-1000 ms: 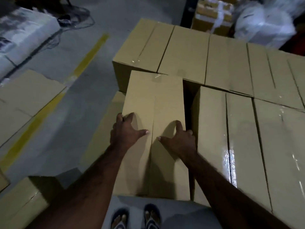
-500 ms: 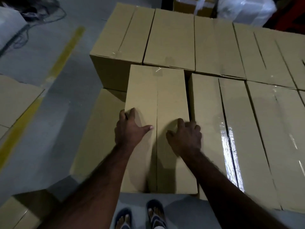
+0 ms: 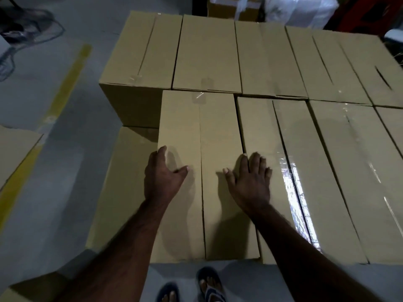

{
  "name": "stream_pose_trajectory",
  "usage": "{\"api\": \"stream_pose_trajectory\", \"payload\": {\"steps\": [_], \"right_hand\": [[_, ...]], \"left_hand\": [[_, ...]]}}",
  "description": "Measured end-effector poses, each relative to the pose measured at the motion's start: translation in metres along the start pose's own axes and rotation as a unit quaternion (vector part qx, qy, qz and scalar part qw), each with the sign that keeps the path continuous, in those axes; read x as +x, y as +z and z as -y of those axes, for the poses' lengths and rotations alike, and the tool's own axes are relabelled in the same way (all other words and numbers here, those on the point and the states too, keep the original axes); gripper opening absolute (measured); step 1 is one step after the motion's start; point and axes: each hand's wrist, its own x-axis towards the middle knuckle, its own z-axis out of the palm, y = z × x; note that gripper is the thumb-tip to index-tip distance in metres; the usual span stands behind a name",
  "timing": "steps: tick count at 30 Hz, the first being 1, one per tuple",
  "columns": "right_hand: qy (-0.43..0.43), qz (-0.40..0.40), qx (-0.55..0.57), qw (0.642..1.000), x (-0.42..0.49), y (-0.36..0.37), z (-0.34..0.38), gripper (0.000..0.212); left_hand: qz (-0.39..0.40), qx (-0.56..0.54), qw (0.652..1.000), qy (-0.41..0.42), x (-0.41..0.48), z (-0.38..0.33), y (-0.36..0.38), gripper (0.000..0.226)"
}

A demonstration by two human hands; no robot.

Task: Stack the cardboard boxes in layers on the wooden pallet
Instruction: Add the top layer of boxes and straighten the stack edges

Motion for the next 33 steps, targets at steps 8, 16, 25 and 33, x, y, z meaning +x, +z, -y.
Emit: {"api": "stream_pose_trajectory", "payload": {"steps": [8,16,25,33], "right_hand": [[0.005,-0.007,0.008,1.000,0.001,0.002,0.001,0.085],[0.015,-0.008,-0.019,1.000,0.002,0.005,0.003,0.093],[0.029,-0.020,-0.024,0.999,0.005,0.006,0.003,0.096],[0.030,-0.006,-0.026,0.999,0.006,0.006,0.004,0.097]], "left_hand": [[0.001,-0.030,1.000,-0.001,-0.001,0.002,0.001,0.087],[0.029,-0.090,0.993,-0.076,0.019,0.002,-0.007,0.089],[0.059,-0.186,0.974,-0.115,0.058,-0.022,-0.001,0.048],[0.043,-0.146,0.984,-0.094,0.059,-0.015,0.002,0.048]]}}
